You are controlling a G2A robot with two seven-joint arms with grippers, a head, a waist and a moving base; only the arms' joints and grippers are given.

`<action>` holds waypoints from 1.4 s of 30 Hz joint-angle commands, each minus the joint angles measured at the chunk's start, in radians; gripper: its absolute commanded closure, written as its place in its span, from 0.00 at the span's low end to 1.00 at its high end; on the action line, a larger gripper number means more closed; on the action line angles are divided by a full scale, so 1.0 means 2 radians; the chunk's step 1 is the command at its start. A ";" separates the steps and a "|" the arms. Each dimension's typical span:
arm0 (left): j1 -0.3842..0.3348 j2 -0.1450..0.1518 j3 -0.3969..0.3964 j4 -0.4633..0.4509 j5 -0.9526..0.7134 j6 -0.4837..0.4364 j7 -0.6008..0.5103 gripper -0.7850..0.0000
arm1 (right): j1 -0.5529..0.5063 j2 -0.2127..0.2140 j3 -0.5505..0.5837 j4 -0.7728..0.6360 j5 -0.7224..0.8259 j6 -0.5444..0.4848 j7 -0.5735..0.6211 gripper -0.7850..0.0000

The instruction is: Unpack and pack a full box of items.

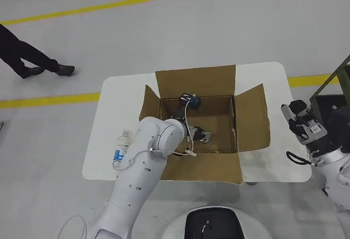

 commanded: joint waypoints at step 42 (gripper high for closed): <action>-0.129 -0.055 0.086 0.296 0.015 0.098 0.070 0.00 | 0.066 0.003 -0.032 0.060 0.138 0.008 0.185 0.50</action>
